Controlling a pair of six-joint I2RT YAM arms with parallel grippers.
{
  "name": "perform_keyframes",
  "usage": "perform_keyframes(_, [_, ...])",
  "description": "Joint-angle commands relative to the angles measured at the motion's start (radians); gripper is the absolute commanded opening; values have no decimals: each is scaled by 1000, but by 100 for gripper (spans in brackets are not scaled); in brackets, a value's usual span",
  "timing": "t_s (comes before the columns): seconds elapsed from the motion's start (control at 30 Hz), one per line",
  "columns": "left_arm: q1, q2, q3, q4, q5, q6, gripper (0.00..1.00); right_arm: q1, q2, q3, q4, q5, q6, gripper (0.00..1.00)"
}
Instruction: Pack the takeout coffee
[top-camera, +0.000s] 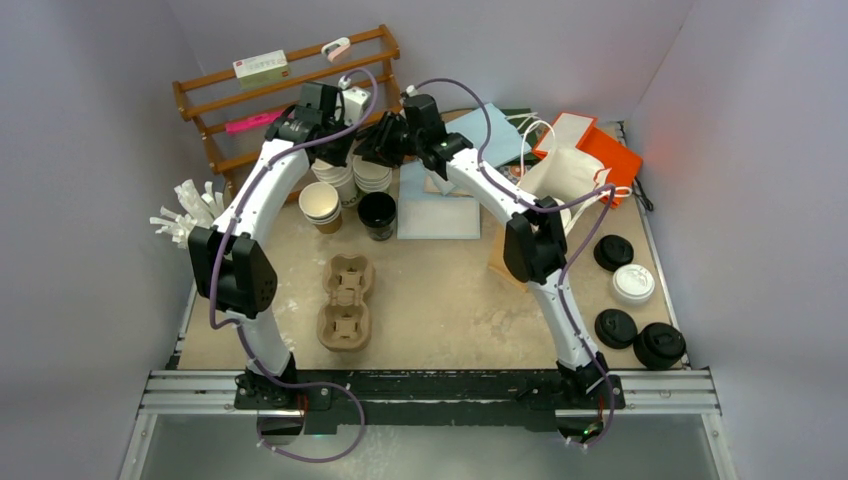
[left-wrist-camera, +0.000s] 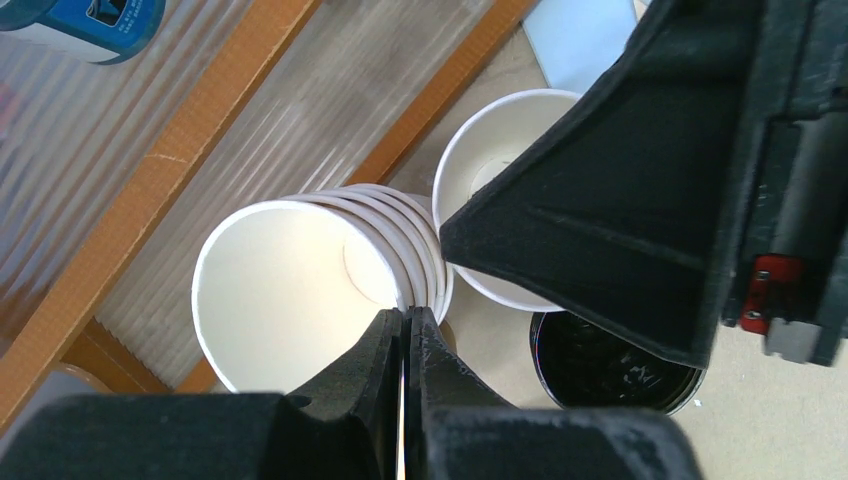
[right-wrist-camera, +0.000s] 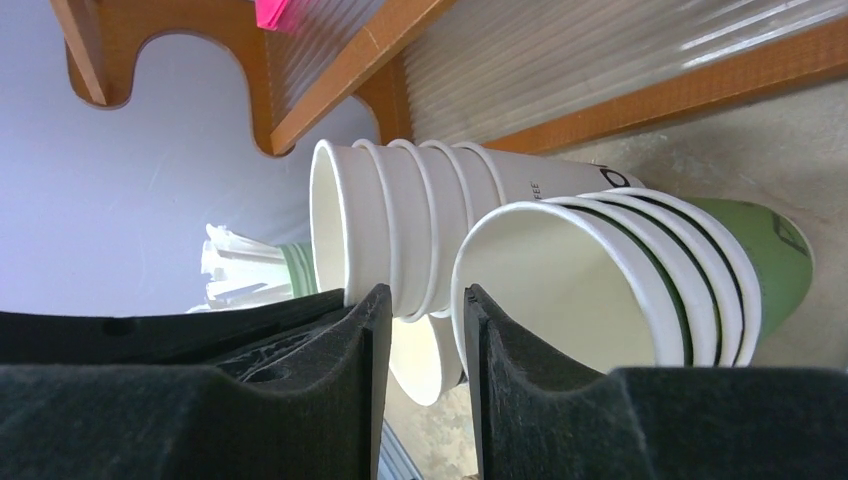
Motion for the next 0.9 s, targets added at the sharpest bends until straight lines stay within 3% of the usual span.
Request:
perform_keyframes(0.0, [-4, -32, 3, 61, -8, 21, 0, 6, -1, 46, 80, -50, 50, 35])
perform_keyframes(0.87, [-4, -48, -27, 78, -8, 40, 0, 41, 68, 69, 95, -67, 100, 30])
